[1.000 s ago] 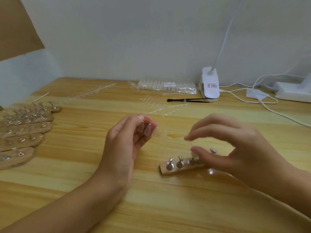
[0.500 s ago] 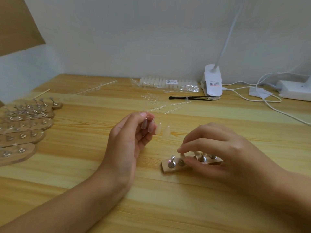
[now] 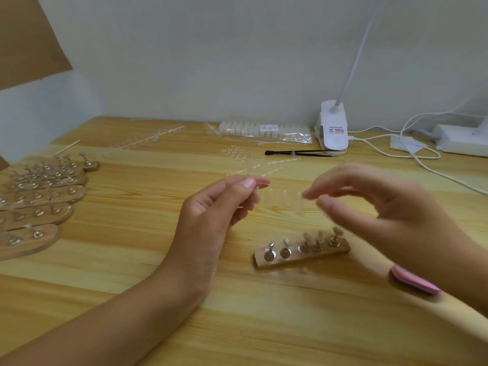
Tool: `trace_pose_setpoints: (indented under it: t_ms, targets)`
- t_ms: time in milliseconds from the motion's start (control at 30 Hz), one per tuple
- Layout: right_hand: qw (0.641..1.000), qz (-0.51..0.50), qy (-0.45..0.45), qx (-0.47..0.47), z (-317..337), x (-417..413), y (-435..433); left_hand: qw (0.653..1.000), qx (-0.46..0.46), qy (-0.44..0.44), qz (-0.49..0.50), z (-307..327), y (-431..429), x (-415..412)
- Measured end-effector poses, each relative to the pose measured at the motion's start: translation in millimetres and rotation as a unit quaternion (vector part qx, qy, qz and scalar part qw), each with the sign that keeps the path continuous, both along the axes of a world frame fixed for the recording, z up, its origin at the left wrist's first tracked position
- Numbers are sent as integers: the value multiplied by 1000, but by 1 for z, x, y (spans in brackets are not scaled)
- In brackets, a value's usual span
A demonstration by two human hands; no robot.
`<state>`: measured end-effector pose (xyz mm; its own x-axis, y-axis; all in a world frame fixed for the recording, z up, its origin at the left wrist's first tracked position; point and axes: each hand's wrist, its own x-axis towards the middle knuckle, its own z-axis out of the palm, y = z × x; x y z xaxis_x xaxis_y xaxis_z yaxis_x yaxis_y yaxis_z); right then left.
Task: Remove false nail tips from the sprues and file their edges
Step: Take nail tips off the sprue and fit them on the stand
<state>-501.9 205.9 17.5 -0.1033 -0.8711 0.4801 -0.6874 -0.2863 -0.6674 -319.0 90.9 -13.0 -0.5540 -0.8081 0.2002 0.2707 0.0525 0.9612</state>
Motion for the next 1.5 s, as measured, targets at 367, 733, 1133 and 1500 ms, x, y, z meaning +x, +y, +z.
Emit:
trace_pose_setpoints:
  t_ms: [367,733,1133,1500]
  targets:
    - [999,-3,-3,-51,16,18,0,982,-170,-35,-74,6,24,1]
    - [875,-44,425,-229,13,20,11,978,-179,-63,-85,1,23,4]
    - [929,51,-362,60,22,15,4,883,-459,-67,74,13,3,9]
    - [999,12,-14,-29,14,18,8,953,-291,-80,21,9,-1,7]
